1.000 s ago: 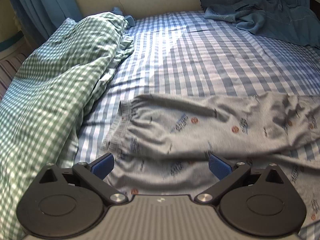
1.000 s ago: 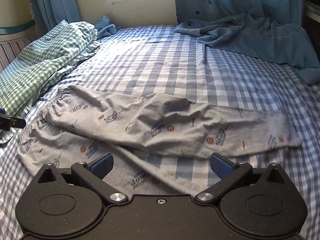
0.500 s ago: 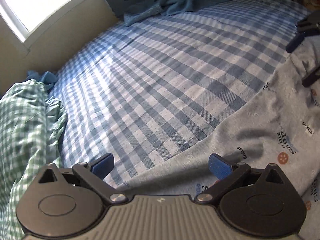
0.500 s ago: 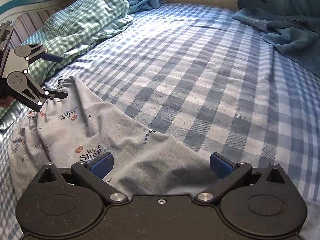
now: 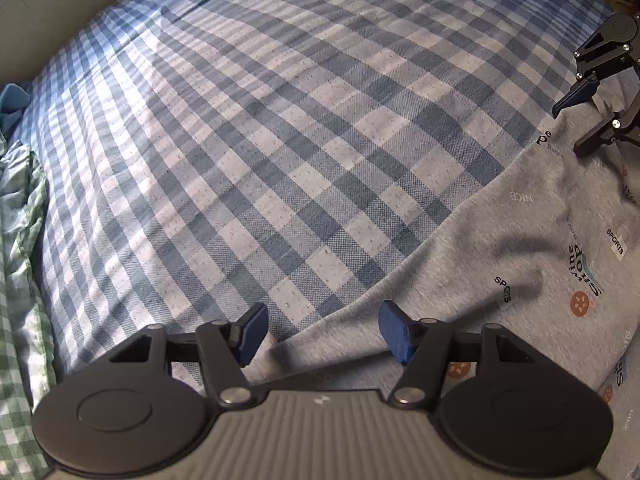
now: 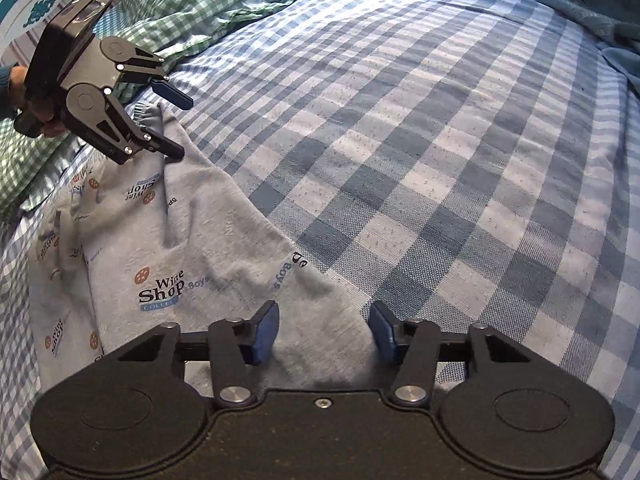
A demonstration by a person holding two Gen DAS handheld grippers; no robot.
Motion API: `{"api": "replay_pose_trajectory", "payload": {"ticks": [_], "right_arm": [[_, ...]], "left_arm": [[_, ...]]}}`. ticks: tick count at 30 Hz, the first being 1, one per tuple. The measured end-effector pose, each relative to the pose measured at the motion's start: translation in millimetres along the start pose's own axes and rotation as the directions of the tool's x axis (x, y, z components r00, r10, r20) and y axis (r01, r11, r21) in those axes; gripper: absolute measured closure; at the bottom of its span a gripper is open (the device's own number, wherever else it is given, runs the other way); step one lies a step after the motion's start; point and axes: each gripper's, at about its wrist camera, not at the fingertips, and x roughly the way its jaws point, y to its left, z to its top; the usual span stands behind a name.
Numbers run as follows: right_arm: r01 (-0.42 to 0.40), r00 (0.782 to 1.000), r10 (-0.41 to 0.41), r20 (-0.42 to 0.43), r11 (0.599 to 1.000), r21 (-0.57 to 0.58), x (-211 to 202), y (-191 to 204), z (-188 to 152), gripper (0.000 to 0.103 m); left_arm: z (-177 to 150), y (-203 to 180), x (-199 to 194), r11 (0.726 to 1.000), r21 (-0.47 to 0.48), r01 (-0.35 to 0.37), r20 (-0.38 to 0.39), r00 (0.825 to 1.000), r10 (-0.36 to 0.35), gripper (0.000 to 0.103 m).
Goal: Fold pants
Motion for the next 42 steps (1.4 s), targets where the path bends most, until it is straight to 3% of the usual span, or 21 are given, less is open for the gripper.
{"api": "replay_pose_trajectory", "payload": {"ticks": [1,3,4,5,10,14,15,19,21,22,23,24,26,29,33,37,42], "right_arm": [[0.005,1.0,-0.005,-0.002,1.0,-0.006,0.8,0.3,0.9,0.066],[0.019,1.0,-0.019,-0.001,1.0,-0.008,2.1,0.2,1.6,0.082],[0.027,1.0,-0.027,0.002,1.0,-0.006,2.5,-0.5,1.4,0.086],[0.032,0.999,-0.032,0.004,0.999,0.0,2.4,-0.8,0.9,0.09],[0.063,0.998,-0.063,0.03,0.998,0.006,-1.8,3.2,-2.9,0.099],[0.09,0.995,-0.089,0.053,0.996,-0.011,-6.3,10.3,-4.5,0.1],[0.095,0.994,-0.094,0.058,0.995,-0.015,-6.6,11.3,-4.7,0.1],[0.107,0.993,-0.105,0.054,0.994,-0.026,-4.9,14.6,-6.5,0.1],[0.109,0.993,-0.108,0.052,0.994,-0.027,-3.7,16.0,-7.4,0.1],[0.112,0.993,-0.11,0.052,0.993,-0.027,-3.6,16.0,-7.8,0.1],[0.115,0.992,-0.113,0.053,0.993,-0.027,-3.7,16.1,-8.2,0.1],[0.118,0.992,-0.116,0.053,0.993,-0.027,-3.8,16.5,-8.4,0.1],[0.128,0.99,-0.126,0.056,0.991,-0.029,-4.1,17.2,-8.6,0.1],[0.164,0.984,-0.161,0.071,0.985,-0.046,-6.8,21.5,-6.5,0.102],[0.238,0.963,-0.229,0.144,0.97,-0.055,-20.3,23.2,5.3,0.103],[0.301,0.936,-0.29,0.199,0.953,-0.025,-26.4,13.5,27.0,0.103],[0.322,0.94,-0.322,0.116,0.947,0.019,7.4,-3.6,41.5,0.103]], "left_arm": [[-0.3,-0.4,1.2,1.0,0.002,0.018,-0.007,1.0,-0.018,0.055],[-0.5,-2.4,1.7,0.999,0.003,0.038,-0.01,0.999,-0.038,0.069],[-0.7,-4.0,1.1,0.999,0.008,0.043,-0.007,0.999,-0.043,0.094],[-0.2,-6.8,0.7,0.999,0.01,0.031,-0.006,0.999,-0.031,0.101],[-4.3,-17.6,-10.6,1.0,-0.014,-0.028,0.033,0.999,0.028,0.103],[-8.7,-25.7,-21.8,0.997,0.05,-0.052,0.088,0.995,0.048,0.102],[-8.9,-25.5,-22.2,0.998,0.06,-0.035,0.083,0.996,0.03,0.099],[-8.3,-25.8,-18.3,0.996,0.086,-0.012,0.054,0.999,0.007,0.062],[-5.5,-25.3,-10.2,0.993,0.114,-0.039,0.04,0.999,0.035,0.06],[-4.3,-23.6,-7.3,0.993,0.113,-0.04,0.032,0.999,0.036,0.065],[-2.9,-21.4,-5.7,0.995,0.099,-0.032,0.024,0.999,0.029,0.087],[-1.5,-17.7,-4.0,0.997,0.076,-0.01,0.013,1.0,0.009,0.102],[0.4,-15.8,-6.2,0.999,0.045,-0.009,0.019,1.0,0.008,0.103],[1.2,-16.2,-20.0,0.998,-0.006,-0.07,0.093,0.993,0.071,0.103],[10.1,-17.5,-38.1,0.977,-0.079,-0.197,0.162,0.965,0.208,0.103],[20.3,-13.8,-34.2,0.957,-0.116,-0.267,0.181,0.941,0.285,0.103],[25.2,-8.8,-5.1,0.944,-0.149,-0.295,0.146,0.937,0.316,0.103]]}}
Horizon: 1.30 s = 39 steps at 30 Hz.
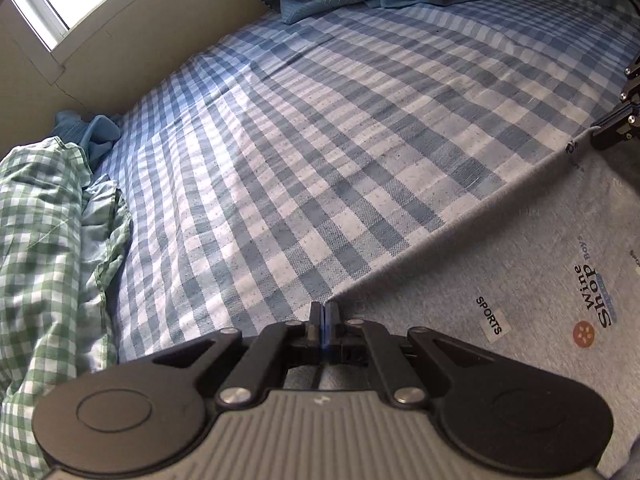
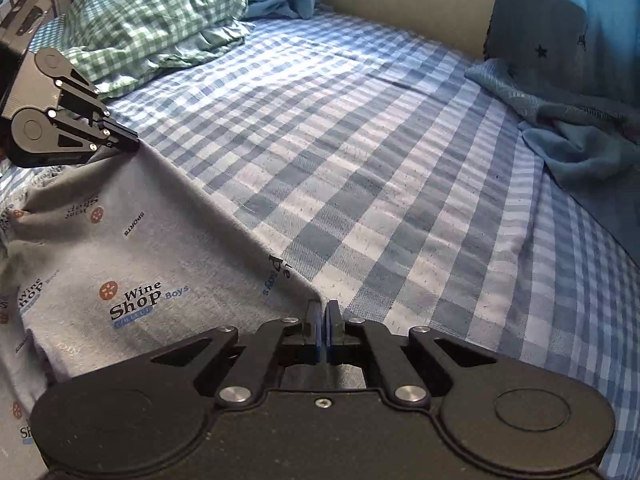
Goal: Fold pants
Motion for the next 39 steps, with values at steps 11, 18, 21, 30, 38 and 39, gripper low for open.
{"api": "replay_pose_trajectory", "payload": {"ticks": [11,18,21,30,38,39], "right_arm": [[-0.106,0.994,0.105,0.026,0.992,0.064,2.4,-6.2,-3.1,0.054],[-0.161,0.987,0.159,0.031,0.985,0.064,6.8,-1.2,-0.9,0.028],[-0.151,0.988,0.148,0.031,0.985,0.087,15.5,-0.9,2.8,0.027],[-0.148,0.988,0.153,-0.027,0.979,0.139,36.4,-7.4,16.8,0.056],[-0.139,0.99,0.138,0.022,0.981,0.136,2.2,4.2,21.6,0.103],[-0.134,0.991,0.129,0.043,0.982,0.133,-8.5,7.1,21.1,0.103]], "left_arm": [[-24.6,52.3,-26.6,0.985,-0.123,0.122,0.122,0.987,-0.107,0.026],[-54.6,92.5,-35.0,0.991,-0.024,0.133,0.037,0.991,-0.132,0.015],[-62.6,99.2,-24.5,0.992,-0.011,0.128,-0.027,0.991,-0.129,0.02],[-60.4,91.3,9.1,0.98,-0.021,0.197,-0.149,0.969,-0.198,0.095],[-60.2,82.2,-33.2,0.999,-0.04,-0.034,-0.034,0.999,0.032,0.102],[-60.6,81.7,-44.4,0.998,-0.034,-0.053,-0.012,0.999,0.053,0.102]]}}
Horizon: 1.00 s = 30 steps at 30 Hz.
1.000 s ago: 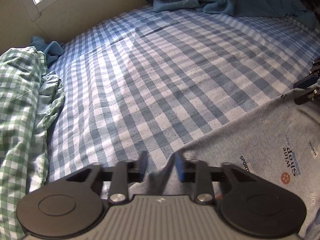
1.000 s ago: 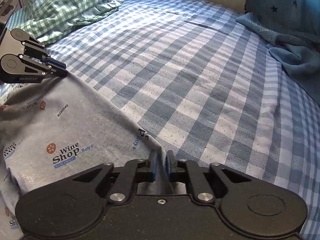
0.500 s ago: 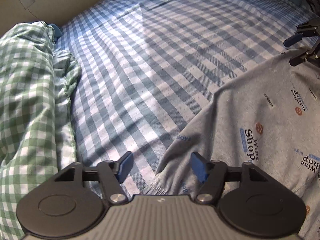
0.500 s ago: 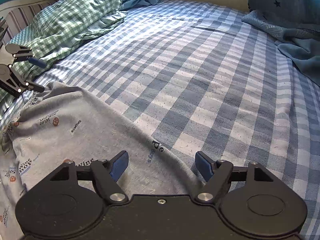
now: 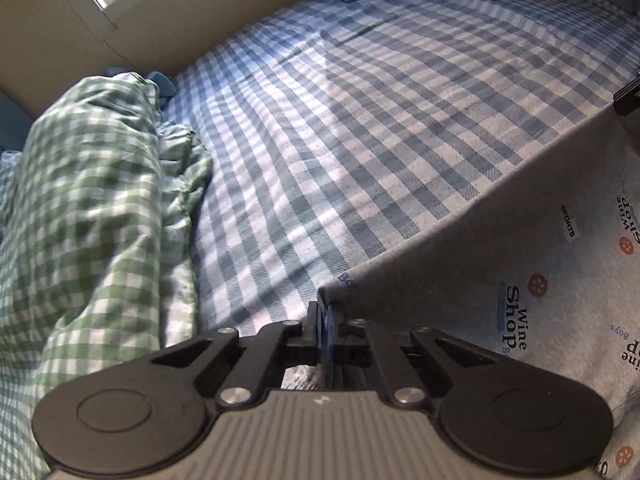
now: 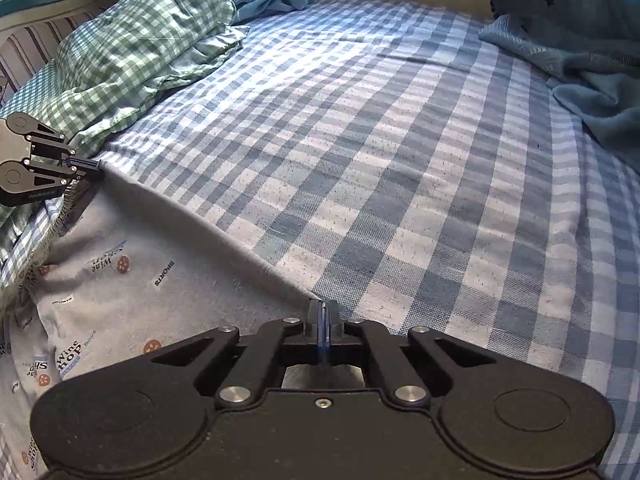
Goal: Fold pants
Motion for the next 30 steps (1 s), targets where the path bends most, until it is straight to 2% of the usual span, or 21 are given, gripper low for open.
{"api": "replay_pose_trajectory", "payload": {"ticks": [3,6,11,15,19,24,30], "right_arm": [[0.026,0.997,-0.024,0.07,0.999,-0.033,-37.2,18.5,-6.7,0.103],[0.051,0.99,-0.044,0.135,0.997,-0.055,-76.7,42.6,-26.6,0.103],[0.084,0.978,-0.066,0.198,0.993,-0.085,-136.0,93.3,-84.1,0.103],[0.097,0.977,-0.071,0.202,0.988,-0.119,-176.1,143.9,-136.9,0.103],[0.103,0.982,-0.084,0.17,0.989,-0.105,-195.5,190.3,-182.0,0.103],[0.106,0.988,-0.104,0.117,0.994,-0.006,-191.7,226.2,-229.7,0.103],[0.153,0.987,-0.153,0.043,0.988,-0.001,-160.3,255.1,-270.4,0.103]], "left_arm": [[-6.4,-5.2,-33.4,0.998,0.049,-0.045,0.085,0.996,0.04,0.101],[-20.4,-11.2,-70.3,0.993,0.089,-0.073,0.19,0.98,0.055,0.101],[-59.0,-20.2,-132.4,0.983,0.155,-0.099,0.312,0.949,0.047,0.101],[-100.7,-40.9,-176.1,0.956,0.256,-0.145,0.377,0.926,0.04,0.101],[-142.3,-61.8,-200.2,0.932,0.331,-0.151,0.38,0.925,0.015,0.101],[-199.7,-92.0,-203.5,0.9,0.412,-0.145,0.342,0.94,-0.006,0.101],[-256.0,-131.1,-184.0,0.798,0.567,-0.206,0.331,0.944,0.009,0.101]]}}
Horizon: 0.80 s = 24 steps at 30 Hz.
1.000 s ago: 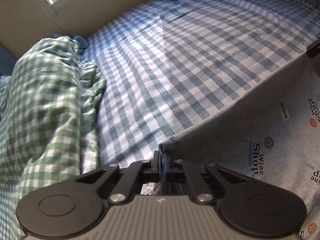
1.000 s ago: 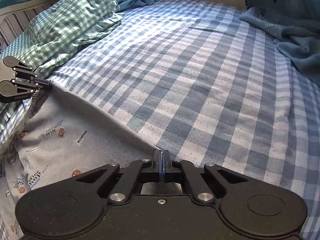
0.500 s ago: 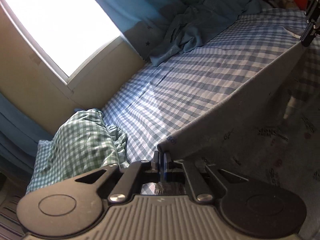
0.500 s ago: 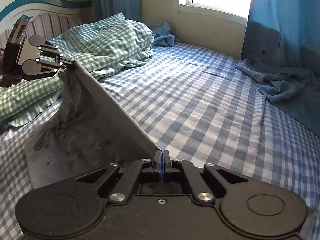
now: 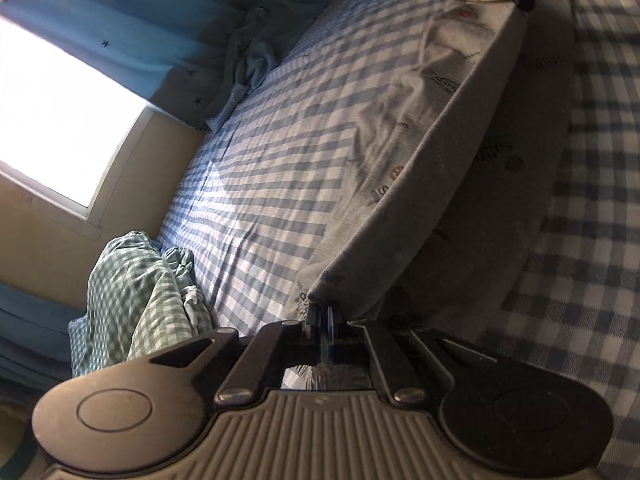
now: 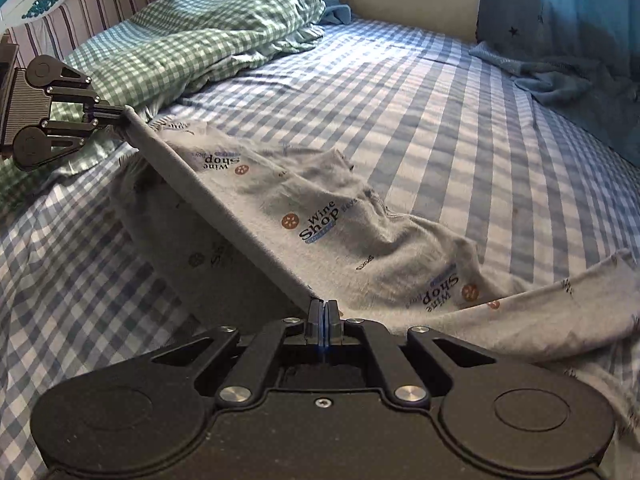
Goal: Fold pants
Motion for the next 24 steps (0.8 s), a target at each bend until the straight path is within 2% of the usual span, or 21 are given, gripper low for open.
{"api": "replay_pose_trajectory", "payload": {"ticks": [3,7,13,17,20,23,24], "right_arm": [[0.015,1.0,-0.015,-0.014,1.0,-0.004,7.3,7.2,-8.2,0.103],[0.022,1.0,-0.023,-0.02,0.998,-0.067,3.2,12.8,-10.5,0.103],[0.029,0.998,-0.037,-0.053,0.987,-0.155,-0.8,23.0,-15.5,0.103],[0.053,0.994,-0.07,-0.088,0.982,-0.181,15.5,32.7,-27.8,0.103],[0.063,0.992,-0.079,-0.099,0.985,-0.158,24.0,34.6,-34.6,0.103],[0.072,0.991,-0.085,-0.104,0.99,-0.118,27.0,32.9,-39.0,0.102],[0.072,0.991,-0.081,-0.103,0.993,-0.09,26.9,30.6,-41.0,0.094]], "left_arm": [[-7.0,-12.6,2.0,0.999,0.046,-0.01,0.0,1.0,0.01,0.101],[-13.5,-20.0,-2.5,0.994,0.111,-0.016,0.025,1.0,0.014,0.101],[-20.9,-32.6,3.8,0.993,0.112,0.038,-0.001,0.999,-0.038,0.101],[-24.2,-45.8,12.0,0.992,0.074,0.101,-0.045,0.994,-0.098,0.101],[-25.2,-47.8,15.7,0.989,0.026,0.144,-0.088,0.986,-0.142,0.099],[-24.7,-44.8,17.4,0.986,-0.057,0.16,-0.132,0.977,-0.166,0.087],[-23.3,-44.0,17.6,0.984,-0.078,0.162,-0.147,0.974,-0.172,0.085]]}}
